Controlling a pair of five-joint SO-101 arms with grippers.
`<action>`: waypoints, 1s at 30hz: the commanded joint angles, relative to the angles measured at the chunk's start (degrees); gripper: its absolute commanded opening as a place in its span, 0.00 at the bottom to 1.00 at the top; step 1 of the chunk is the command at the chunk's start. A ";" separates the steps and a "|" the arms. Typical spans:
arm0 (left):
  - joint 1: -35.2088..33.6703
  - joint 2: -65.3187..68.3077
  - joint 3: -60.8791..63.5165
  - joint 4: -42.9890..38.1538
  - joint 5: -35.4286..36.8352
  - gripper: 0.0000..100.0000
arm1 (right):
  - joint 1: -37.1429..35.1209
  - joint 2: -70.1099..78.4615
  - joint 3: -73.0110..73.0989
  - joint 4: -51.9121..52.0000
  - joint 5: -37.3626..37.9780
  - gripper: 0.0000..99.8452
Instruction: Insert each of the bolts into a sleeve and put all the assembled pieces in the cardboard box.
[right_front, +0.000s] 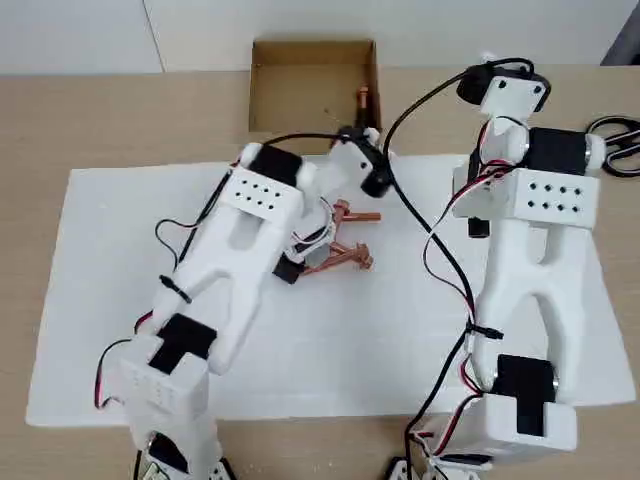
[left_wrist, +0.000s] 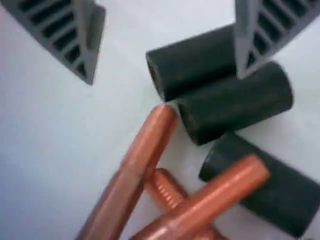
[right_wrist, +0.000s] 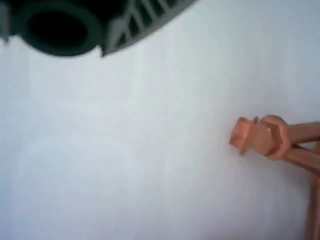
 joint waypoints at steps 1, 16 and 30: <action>2.20 0.62 -2.95 0.26 -1.14 0.18 | 0.40 -2.95 -2.81 -0.13 -0.35 0.00; 6.59 6.07 -3.21 -7.30 -1.23 0.18 | 0.40 -2.86 -2.81 -0.22 -0.18 0.00; 6.68 10.90 -3.21 -9.14 -1.14 0.18 | 0.40 -2.86 -2.73 -0.22 -0.35 0.00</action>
